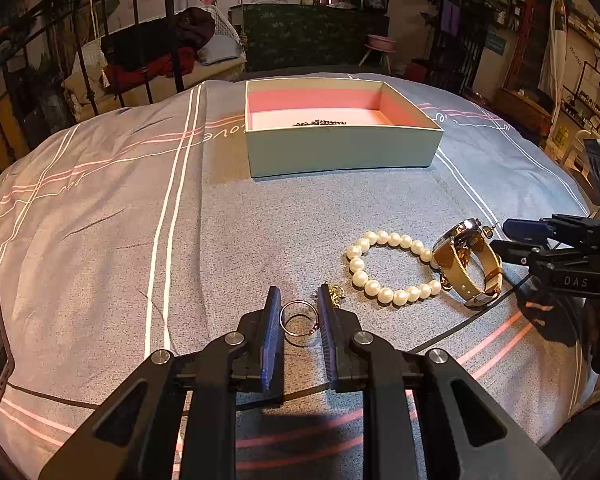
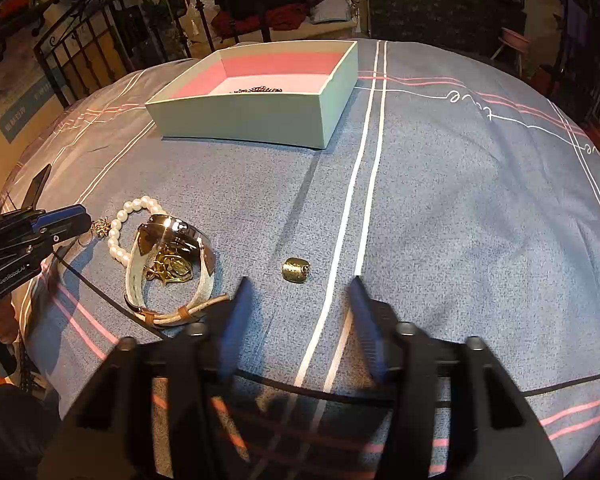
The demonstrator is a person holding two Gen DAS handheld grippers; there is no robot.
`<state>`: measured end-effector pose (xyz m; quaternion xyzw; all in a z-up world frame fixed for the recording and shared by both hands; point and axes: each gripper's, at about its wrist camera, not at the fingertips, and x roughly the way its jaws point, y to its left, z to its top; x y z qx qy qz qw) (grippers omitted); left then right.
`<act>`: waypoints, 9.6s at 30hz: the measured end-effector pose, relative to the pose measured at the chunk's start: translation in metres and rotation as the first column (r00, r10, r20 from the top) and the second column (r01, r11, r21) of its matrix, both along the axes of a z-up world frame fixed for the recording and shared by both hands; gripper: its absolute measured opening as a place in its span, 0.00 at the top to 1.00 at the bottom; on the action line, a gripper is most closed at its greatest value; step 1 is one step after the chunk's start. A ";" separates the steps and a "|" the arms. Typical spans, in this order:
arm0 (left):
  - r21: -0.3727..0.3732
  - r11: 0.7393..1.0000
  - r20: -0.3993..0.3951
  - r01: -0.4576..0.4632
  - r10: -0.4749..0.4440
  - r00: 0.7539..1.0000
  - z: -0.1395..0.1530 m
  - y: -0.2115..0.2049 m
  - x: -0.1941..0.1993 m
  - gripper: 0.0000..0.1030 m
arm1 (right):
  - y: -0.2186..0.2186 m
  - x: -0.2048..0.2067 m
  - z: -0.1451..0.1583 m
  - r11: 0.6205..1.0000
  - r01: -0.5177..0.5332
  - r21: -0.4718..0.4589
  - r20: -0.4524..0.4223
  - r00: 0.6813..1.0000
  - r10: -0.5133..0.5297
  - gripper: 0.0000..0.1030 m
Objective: Organize jewelry
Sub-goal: 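Grasp the small gold charm with the right gripper while the left gripper grasps the silver ring, then carry the gold charm in the right gripper over the box while the left carries the ring there, then open both grippers over the box, releasing the gold charm and silver ring, then grasp the gold flower brooch with the left gripper while the right grasps a gold earring by the watch, then carry the brooch and earring into the box and open both grippers, then grasp the pearl bracelet with the left gripper while the right grasps the watch strap, then carry the pearl bracelet and watch into the box and open both grippers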
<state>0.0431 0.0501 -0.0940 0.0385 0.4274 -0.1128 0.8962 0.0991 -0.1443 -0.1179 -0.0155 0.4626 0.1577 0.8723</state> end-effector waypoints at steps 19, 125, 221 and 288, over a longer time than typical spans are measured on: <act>-0.019 1.000 0.115 -0.004 0.006 0.993 0.049 0.002 0.049 0.82 | 0.023 0.038 0.053 0.994 -0.100 0.050 0.128 0.987 0.093 0.86; -0.014 0.998 -0.004 0.060 -0.060 0.998 0.010 -0.021 0.040 0.84 | 0.058 0.003 0.021 0.982 -0.170 0.082 0.046 0.985 0.167 0.57; -0.177 0.984 -0.003 0.035 -0.036 0.999 0.038 -0.011 0.055 0.91 | 0.040 0.035 0.014 0.993 -0.120 0.022 0.049 0.992 0.119 0.57; -0.022 1.000 0.061 -0.016 0.017 0.998 0.090 -0.053 0.183 0.91 | 0.050 0.169 0.093 0.998 -0.047 -0.039 0.196 0.979 0.054 0.85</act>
